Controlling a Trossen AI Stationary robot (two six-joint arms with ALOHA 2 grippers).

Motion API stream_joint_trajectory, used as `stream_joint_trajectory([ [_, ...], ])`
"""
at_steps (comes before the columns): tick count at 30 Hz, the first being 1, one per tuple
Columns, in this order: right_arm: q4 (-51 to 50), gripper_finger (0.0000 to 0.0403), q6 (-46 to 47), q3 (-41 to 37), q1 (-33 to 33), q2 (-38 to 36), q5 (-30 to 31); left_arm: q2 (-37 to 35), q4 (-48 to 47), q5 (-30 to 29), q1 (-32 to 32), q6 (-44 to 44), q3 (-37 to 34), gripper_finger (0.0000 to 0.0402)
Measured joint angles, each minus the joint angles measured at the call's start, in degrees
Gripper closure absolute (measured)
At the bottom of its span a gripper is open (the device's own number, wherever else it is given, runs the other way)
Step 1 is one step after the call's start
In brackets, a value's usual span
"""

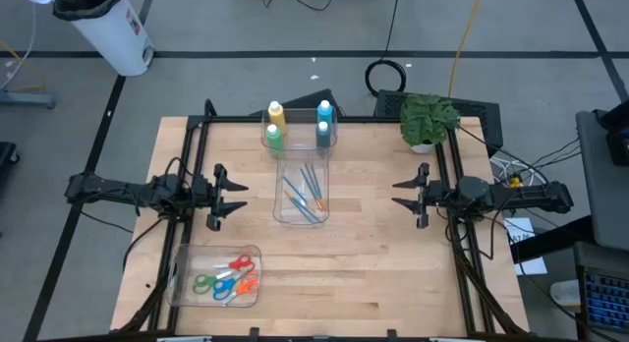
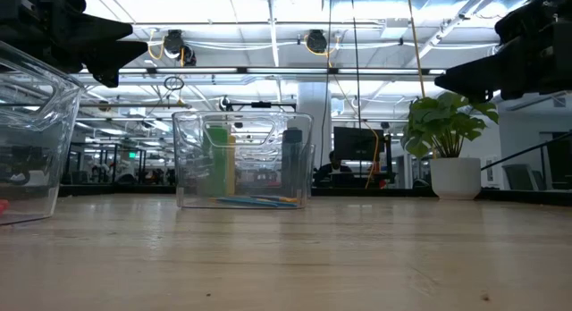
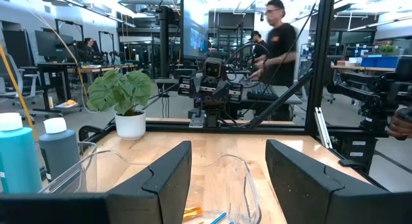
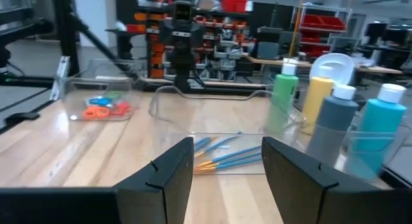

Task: Pick & Place Paint Supplies
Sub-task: Return to Home Position

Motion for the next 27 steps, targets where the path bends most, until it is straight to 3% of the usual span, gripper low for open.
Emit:
stream_joint_trajectory([
  [17,1.6,0.0225,0.2,0.0,0.0,1.7,0.1,0.0,0.0,0.0,0.0,0.0,0.0,0.0195],
  [22,4.1,0.0228,-1.0,0.0,0.0,1.7,-5.8,0.0,0.0,0.0,0.0,0.0,0.0,0.0194],
  [27,3.8,0.0227,-1.0,0.0,0.0,1.7,-7.1,0.0,0.0,0.0,0.0,0.0,0.0,0.0195],
])
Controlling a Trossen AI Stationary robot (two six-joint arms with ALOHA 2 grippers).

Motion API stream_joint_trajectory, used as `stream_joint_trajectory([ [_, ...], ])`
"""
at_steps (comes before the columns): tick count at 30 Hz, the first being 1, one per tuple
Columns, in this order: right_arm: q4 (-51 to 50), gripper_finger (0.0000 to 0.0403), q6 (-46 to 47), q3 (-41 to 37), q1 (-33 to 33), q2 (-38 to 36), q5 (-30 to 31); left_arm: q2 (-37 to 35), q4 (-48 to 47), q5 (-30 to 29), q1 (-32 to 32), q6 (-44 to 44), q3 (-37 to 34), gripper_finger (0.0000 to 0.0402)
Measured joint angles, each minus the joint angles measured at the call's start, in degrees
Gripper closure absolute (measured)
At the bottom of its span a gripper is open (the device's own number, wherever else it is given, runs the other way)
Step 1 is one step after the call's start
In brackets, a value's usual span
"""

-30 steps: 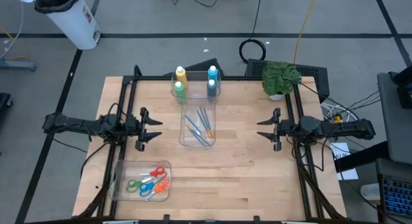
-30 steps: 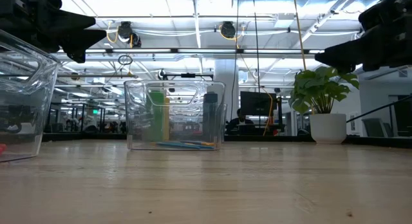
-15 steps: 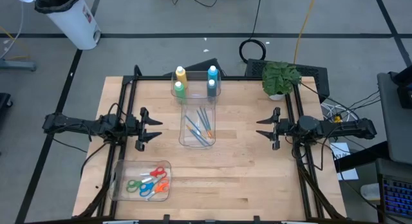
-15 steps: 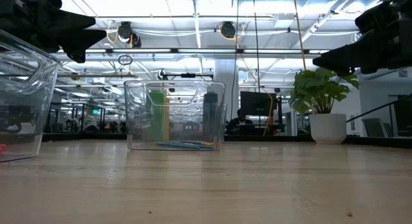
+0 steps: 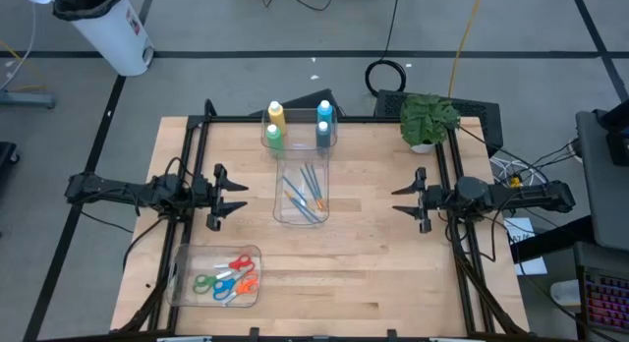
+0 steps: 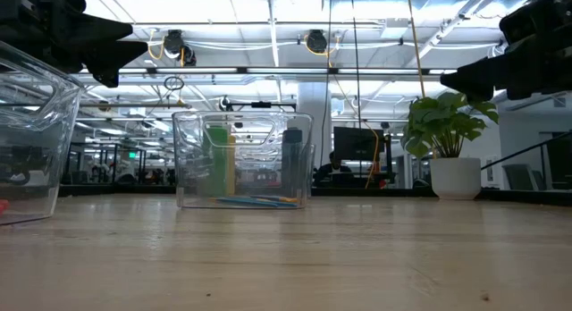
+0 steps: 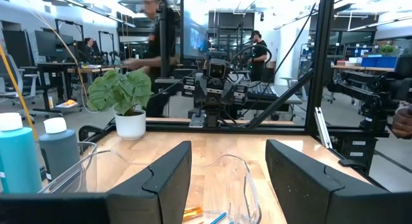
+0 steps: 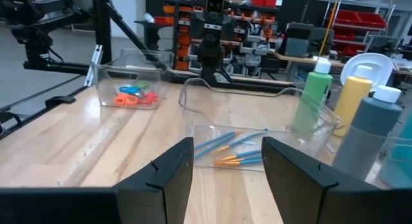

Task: Pick & Place Paint Supplies
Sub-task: Return to Home Position

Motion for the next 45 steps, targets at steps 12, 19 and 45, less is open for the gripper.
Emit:
stream_joint_trajectory([
  [12,1.7,0.0229,-0.2,0.0,0.0,0.0,-0.1,0.0,0.0,0.0,0.0,0.0,0.0,0.0194],
  [19,1.7,0.0225,-0.3,0.0,0.0,-0.4,-0.2,0.0,0.0,0.0,0.0,0.0,0.0,0.0194],
  [45,1.7,0.0225,-0.3,0.0,0.0,-0.4,-0.2,0.0,0.0,0.0,0.0,0.0,0.0,0.0194],
])
